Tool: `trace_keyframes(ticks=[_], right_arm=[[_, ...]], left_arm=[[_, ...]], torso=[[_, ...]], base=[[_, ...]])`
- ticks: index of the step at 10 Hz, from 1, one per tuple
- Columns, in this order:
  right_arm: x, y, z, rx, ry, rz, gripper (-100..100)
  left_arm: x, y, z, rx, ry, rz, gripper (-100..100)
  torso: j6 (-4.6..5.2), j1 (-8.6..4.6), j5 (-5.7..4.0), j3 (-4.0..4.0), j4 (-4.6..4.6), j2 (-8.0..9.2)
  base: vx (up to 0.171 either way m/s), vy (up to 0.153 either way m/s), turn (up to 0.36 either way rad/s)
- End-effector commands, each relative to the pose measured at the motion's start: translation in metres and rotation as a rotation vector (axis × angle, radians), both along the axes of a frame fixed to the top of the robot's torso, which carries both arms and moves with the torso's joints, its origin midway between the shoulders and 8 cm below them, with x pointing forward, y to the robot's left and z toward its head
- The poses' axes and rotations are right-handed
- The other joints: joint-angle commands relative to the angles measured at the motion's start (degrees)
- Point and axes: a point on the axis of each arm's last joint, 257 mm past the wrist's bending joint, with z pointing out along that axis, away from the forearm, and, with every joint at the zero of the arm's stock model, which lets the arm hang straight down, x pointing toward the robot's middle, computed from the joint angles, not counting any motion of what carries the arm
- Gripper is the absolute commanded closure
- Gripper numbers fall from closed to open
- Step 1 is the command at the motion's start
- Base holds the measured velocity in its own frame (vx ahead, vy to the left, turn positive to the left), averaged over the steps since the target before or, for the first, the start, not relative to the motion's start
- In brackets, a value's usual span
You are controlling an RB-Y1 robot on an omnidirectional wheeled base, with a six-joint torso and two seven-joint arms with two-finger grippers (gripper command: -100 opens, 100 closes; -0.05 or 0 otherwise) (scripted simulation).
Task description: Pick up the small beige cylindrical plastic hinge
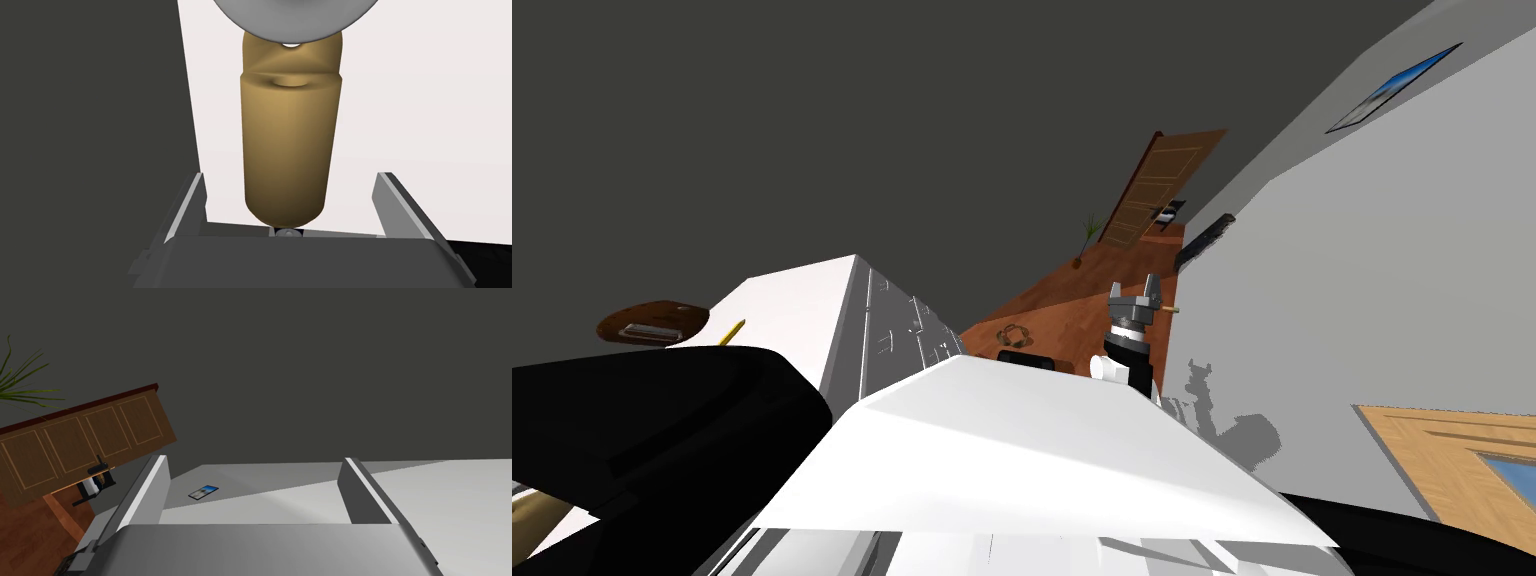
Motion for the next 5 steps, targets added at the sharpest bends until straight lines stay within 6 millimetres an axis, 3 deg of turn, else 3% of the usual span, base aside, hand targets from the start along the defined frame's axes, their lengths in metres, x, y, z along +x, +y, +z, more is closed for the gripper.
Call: trace_keyframes(ticks=[1, 2, 3, 4, 5], right_arm=[[0.0000, 0.0000, 0.0000, 0.000, 0.000, 0.000, 0], [0.0000, 0.0000, 0.0000, 0.000, 0.000, 0.000, 0], [0.0000, 0.0000, 0.0000, 0.000, 0.000, 0.000, 0], [0.0000, 0.0000, 0.0000, 0.000, 0.000, 0.000, 0], [0.0000, 0.0000, 0.0000, 0.000, 0.000, 0.000, 0]], left_arm=[[-0.0020, 0.0050, -0.0108, 0.003, -0.005, 0.001, -100], [-0.0025, 0.0070, -0.0186, 0.003, -0.008, -0.001, -100], [-0.0024, 0.0061, -0.0136, 0.002, -0.006, 0.000, -100], [-0.0025, 0.0067, -0.0144, 0.003, -0.006, 0.000, 100], [-0.0025, 0.0066, -0.0143, 0.003, -0.006, 0.000, 100]], torso=[[0.00, 0.00, 0.00, 0.00, 0.00, 0.00], [0.00, -0.03, -0.01, 0.03, 0.01, 0.05], [-0.01, -0.06, -0.02, 0.05, 0.02, 0.08], [0.00, -0.05, -0.03, 0.04, 0.01, 0.06], [-0.01, -0.03, -0.02, 0.03, 0.01, 0.04]], base=[[-0.012, -0.014, 0.001], [-0.013, -0.018, 0.001], [-0.005, -0.008, 0.002], [0.000, 0.000, 0.000], [0.000, 0.000, 0.000]])
